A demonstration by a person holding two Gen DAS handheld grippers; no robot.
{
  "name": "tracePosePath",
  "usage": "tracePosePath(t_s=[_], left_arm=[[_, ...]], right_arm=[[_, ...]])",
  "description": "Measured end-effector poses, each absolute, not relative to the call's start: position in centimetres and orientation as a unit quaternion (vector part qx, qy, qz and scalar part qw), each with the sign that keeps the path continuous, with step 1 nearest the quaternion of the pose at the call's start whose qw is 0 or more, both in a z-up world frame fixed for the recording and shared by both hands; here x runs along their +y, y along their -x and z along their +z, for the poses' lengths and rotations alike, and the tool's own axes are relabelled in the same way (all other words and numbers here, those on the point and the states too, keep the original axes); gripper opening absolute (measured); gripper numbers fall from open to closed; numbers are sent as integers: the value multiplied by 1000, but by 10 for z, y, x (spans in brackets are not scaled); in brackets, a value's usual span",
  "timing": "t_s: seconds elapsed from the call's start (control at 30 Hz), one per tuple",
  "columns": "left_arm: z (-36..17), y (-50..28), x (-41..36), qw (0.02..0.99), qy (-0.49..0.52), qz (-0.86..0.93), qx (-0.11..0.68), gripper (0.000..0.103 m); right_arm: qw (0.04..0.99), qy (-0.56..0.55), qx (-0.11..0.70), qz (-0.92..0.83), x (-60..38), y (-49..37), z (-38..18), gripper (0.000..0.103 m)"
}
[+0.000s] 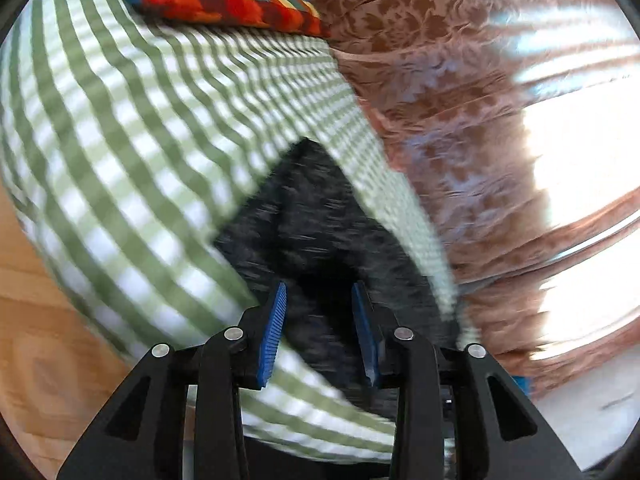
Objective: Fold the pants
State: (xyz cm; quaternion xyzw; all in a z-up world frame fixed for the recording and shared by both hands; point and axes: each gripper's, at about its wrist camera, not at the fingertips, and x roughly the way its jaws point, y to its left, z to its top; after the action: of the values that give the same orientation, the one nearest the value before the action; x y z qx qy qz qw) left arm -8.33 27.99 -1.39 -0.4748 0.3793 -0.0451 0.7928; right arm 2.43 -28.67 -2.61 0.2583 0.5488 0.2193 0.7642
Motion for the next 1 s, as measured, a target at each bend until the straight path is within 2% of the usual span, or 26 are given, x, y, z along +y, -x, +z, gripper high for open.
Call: tracePosePath(t_s=[0.03,0.07,0.23,0.27,0.3,0.33,0.4,0.6,0.77,0.9,1.0], left_arm=[[-14,80,277,788,485,-50,376,52],[-12,76,274,786,489,-51,375,54],[-18,40,266,770,506,-38,386,54],[-17,36,264,771,502,-31,390,50],[-13,28,261,780,482,-16,398,24],[-12,23,261,789,466,-6,401,14],[5,14,256,814,431,-6,390,9],[47,19,251,863,350,-48,361,9],[2,35,262,842,334,-22,423,9],[-26,50,270,826,354,-11,438,9],[-36,48,262,829,314,-5,463,9]], right_arm=[[765,-257,549,218,-287,-25,-27,6],[765,-257,549,218,-284,-27,-28,6],[764,-261,548,218,-285,-28,-32,6],[765,-261,547,218,-285,-27,-31,6],[765,-260,547,218,-286,-27,-31,6],[765,-260,547,218,-286,-27,-32,6],[766,-261,546,218,-285,-28,-31,6],[783,-254,517,233,-285,-31,-5,5],[796,-230,489,271,-289,-10,30,5],[783,-194,524,274,-279,12,19,5],[774,-193,543,263,-276,23,2,5]])
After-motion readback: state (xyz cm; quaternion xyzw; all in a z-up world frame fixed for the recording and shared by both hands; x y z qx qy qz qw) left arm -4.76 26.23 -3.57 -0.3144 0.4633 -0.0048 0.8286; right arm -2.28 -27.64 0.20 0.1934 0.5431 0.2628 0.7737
